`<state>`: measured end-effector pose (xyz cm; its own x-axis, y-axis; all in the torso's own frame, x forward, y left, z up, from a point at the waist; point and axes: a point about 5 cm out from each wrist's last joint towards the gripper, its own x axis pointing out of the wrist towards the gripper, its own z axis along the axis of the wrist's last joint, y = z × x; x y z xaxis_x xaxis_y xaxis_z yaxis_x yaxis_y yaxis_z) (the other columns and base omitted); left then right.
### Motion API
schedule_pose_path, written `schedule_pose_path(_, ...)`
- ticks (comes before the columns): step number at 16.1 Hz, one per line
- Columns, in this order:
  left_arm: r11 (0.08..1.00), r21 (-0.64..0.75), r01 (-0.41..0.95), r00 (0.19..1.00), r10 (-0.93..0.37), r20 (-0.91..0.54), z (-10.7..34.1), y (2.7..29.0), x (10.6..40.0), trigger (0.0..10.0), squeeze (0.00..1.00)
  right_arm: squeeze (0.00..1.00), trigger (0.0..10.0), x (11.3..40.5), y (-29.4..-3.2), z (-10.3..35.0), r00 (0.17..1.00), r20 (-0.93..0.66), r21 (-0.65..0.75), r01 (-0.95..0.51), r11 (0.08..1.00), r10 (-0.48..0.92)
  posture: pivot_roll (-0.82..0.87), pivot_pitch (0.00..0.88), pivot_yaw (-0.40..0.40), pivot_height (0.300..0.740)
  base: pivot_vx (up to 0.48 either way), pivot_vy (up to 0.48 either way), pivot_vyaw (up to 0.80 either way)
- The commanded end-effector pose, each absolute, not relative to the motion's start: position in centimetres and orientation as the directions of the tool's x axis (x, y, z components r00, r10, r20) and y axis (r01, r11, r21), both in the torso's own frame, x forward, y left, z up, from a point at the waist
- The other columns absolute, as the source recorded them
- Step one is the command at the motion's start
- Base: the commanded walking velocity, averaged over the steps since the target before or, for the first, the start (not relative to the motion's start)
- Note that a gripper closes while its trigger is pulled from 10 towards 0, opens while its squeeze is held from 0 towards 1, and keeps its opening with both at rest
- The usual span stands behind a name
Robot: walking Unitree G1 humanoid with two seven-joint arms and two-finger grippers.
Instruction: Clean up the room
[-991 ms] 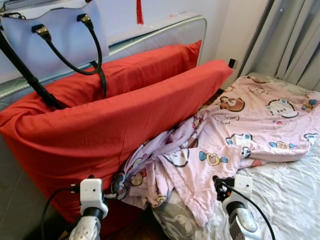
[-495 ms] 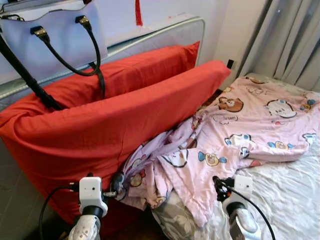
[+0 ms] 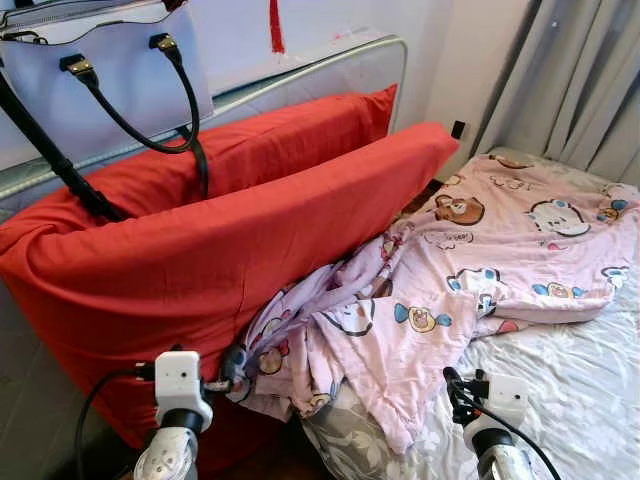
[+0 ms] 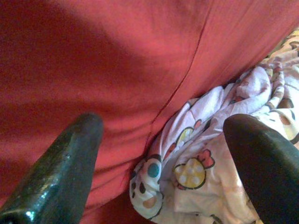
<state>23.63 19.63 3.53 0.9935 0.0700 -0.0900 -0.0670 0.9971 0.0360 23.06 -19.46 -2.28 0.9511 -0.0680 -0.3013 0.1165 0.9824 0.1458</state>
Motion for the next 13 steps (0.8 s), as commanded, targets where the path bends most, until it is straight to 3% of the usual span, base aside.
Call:
schedule_pose_path(1, 0.997, 0.028, -0.067, 0.993, 0.069, -0.092, 3.7, 19.5, 23.8, 10.0, 0.00, 0.00, 10.0, 23.9, -19.1, -1.7, 0.958, -0.281, 0.151, 0.107, 0.983, -0.061, -0.01, 0.000, -0.027, 0.740, 0.000, 0.000, 0.00)
schedule_pose_path(12, 0.999, 0.023, -0.050, 0.991, 0.052, -0.120, 3.6, 19.3, 24.0, 10.0, 0.00, 0.00, 10.0, 24.3, -18.1, -1.8, 0.953, -0.299, 0.164, 0.097, 0.982, -0.044, 0.00, 0.000, -0.024, 0.740, 0.000, 0.000, 0.00)
schedule_pose_path(13, 0.999, 0.017, -0.051, 0.991, 0.052, -0.127, 3.5, 19.2, 24.0, 10.0, 0.00, 0.00, 10.0, 24.4, -18.1, -1.7, 0.954, -0.296, 0.168, 0.102, 0.981, -0.048, 0.00, 0.000, -0.024, 0.740, 0.000, 0.480, 0.00)
